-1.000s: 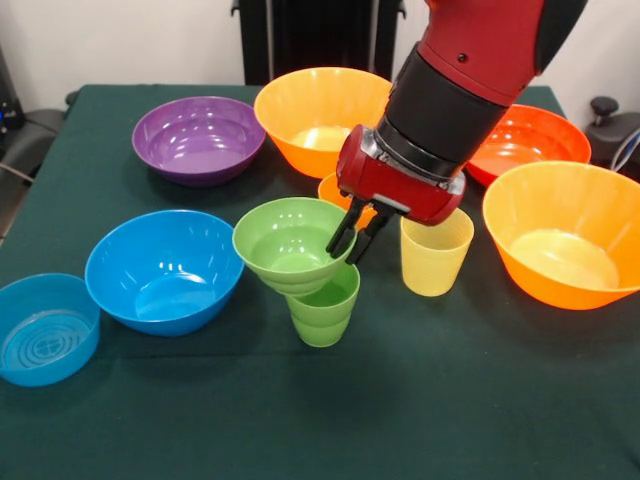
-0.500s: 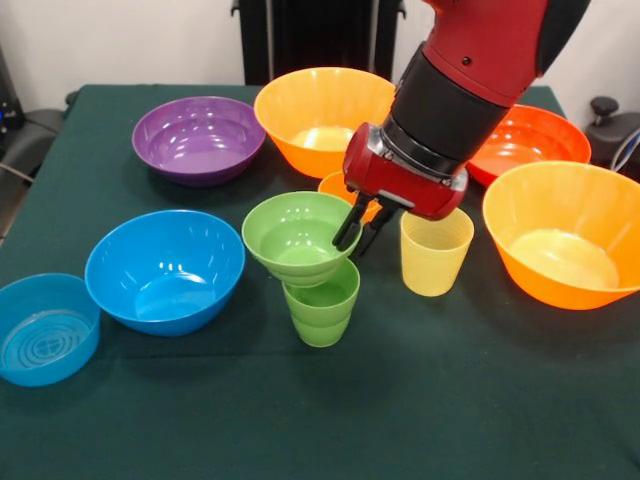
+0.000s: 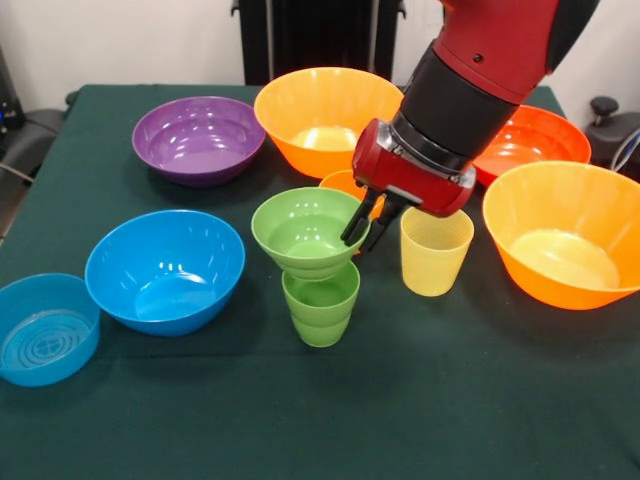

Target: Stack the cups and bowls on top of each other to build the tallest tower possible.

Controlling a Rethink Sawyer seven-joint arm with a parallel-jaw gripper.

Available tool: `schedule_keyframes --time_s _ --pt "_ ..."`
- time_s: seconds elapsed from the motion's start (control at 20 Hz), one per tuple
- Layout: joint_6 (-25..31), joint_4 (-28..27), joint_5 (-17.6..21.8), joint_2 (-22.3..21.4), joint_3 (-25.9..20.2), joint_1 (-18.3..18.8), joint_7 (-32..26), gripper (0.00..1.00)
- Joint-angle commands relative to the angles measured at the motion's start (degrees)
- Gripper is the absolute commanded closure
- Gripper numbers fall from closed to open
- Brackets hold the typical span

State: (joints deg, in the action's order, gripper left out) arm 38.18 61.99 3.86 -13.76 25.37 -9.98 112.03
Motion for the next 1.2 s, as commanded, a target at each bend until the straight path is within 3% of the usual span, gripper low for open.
schedule_keyframes --time_s 0.05,1.2 --pt "-2.8 5.3 -0.9 -0.7 -3.9 -0.6 10.5 1.00" --pt "-2.0 1.5 -0.5 0.4 -6.4 4.0 5.2 1.00"
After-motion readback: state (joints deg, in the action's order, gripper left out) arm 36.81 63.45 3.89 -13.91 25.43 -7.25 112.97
